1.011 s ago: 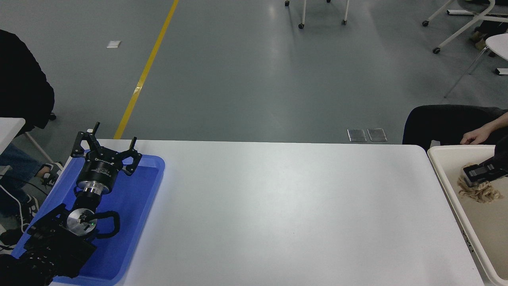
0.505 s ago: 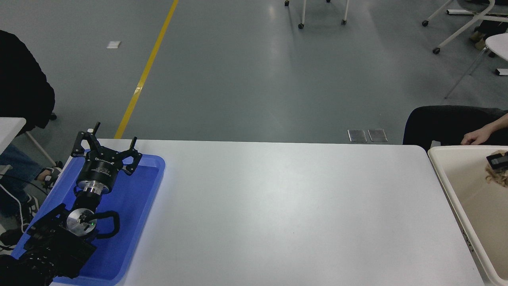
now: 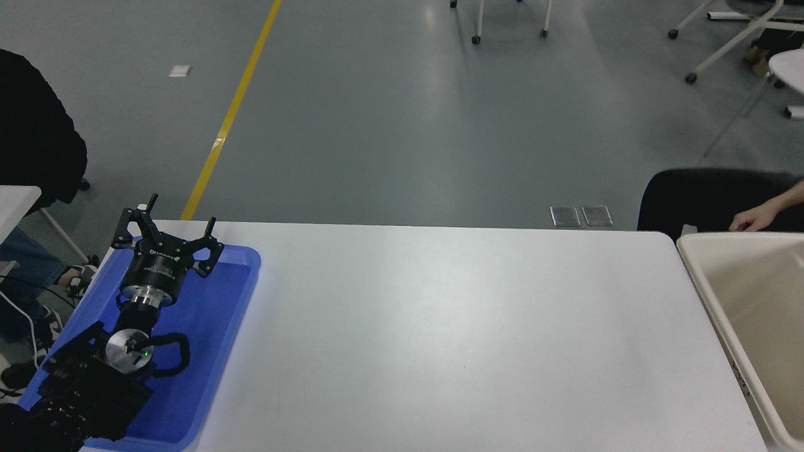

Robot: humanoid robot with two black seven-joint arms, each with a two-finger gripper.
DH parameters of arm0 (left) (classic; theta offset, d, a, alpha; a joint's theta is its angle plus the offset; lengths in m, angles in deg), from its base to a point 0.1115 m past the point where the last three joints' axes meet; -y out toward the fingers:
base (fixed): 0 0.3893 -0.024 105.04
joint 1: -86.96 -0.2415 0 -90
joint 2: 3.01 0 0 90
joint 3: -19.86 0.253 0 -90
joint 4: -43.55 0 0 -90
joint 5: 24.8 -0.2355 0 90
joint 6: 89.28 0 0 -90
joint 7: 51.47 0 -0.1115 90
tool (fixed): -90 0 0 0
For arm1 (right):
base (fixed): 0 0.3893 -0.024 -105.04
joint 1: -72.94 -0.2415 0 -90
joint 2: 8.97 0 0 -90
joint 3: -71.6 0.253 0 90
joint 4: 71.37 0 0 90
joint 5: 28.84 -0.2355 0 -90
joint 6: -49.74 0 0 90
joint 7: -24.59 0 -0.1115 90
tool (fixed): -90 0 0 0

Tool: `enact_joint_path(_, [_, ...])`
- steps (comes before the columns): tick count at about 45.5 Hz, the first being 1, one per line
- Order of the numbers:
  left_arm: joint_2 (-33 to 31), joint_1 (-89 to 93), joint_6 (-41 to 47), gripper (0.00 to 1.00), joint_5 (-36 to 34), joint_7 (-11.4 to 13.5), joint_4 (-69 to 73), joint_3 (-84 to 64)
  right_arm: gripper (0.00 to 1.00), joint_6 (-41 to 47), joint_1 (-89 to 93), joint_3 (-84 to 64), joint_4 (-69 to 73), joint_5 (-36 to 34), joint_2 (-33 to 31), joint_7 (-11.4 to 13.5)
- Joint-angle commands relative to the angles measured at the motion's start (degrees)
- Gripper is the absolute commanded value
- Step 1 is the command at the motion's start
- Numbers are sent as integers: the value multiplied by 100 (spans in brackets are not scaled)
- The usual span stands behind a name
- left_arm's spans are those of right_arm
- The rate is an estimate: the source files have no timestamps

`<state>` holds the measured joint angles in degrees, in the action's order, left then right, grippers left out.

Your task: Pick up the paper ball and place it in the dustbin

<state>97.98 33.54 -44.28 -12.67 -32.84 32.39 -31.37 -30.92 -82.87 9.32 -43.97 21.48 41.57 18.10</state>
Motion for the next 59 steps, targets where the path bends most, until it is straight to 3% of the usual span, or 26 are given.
enact_joint_path(1, [9, -2, 0, 100, 0, 0, 0, -1, 0, -485, 1281, 199, -770, -654, 482, -10])
enact_joint_path(16, [9, -2, 0, 100, 0, 9, 0, -1, 0, -723, 2143, 190, -1526, -1498, 1019, -1])
enact_joint_path(17, [18, -2, 0, 100, 0, 0, 0, -1, 3, -732, 2152, 190, -1544, -1533, 1036, -1])
enact_joint_path(18, [18, -2, 0, 100, 0, 9, 0, -1, 17, -741, 2161, 190, -1561, -1559, 1045, -1])
enact_joint_path(20, [18, -2, 0, 100, 0, 0, 0, -1, 64, -750, 2161, 199, -1579, -1612, 1063, -1])
enact_joint_path(23, [18, -2, 0, 100, 0, 9, 0, 8, 100, -732, 2170, 225, -1588, -1709, 1063, 8])
enact_joint_path(48, [18, -2, 0, 100, 0, 9, 0, -1, 100, -723, 2117, 471, -1623, -1788, 1054, -1])
enact_joint_path(59, [18, -2, 0, 100, 0, 9, 0, -1, 100, -785, 2091, 2121, -1641, -1797, 869, -10])
